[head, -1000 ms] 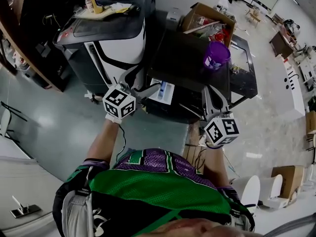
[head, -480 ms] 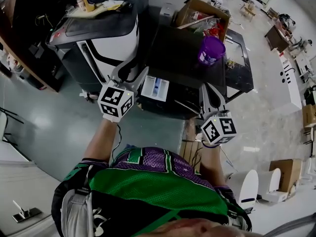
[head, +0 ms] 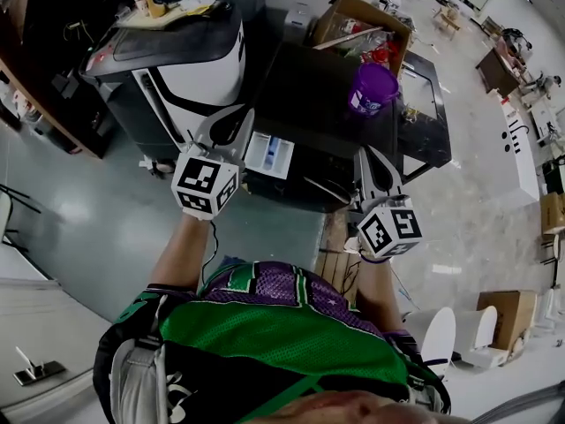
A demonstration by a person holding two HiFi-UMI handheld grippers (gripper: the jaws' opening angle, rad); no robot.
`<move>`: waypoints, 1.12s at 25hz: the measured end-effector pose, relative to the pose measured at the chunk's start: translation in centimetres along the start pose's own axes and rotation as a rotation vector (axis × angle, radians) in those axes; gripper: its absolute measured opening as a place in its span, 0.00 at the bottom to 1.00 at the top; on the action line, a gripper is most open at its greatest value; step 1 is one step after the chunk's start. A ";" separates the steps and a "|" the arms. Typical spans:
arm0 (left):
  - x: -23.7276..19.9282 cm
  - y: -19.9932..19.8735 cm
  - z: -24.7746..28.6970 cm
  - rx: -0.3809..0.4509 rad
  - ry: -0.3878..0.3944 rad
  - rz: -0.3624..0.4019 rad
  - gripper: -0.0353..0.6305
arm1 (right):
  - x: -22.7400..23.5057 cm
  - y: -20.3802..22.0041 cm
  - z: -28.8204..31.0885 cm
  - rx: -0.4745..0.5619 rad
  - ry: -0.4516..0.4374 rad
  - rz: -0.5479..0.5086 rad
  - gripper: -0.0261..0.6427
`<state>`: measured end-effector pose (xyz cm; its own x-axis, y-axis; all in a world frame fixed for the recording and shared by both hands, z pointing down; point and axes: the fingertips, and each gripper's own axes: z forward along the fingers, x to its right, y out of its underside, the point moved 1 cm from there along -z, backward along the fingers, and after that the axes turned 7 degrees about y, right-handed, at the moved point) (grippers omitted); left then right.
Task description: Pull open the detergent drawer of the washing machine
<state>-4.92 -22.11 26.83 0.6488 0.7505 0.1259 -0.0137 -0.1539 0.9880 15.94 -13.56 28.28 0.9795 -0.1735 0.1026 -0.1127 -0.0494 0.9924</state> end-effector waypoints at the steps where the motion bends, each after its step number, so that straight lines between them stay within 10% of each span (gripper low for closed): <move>1: 0.1 -0.1 0.0 0.003 -0.006 -0.008 0.08 | 0.2 -0.1 0.0 0.001 -0.003 0.000 0.04; 28: 3.7 0.4 0.1 -0.005 -0.043 -0.090 0.08 | 3.2 -1.3 -1.1 -0.005 -0.029 -0.061 0.04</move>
<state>-2.42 -19.44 27.68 0.6798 0.7327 0.0331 0.0419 -0.0839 0.9956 19.44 -13.00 27.41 0.9792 -0.1987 0.0402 -0.0524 -0.0562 0.9970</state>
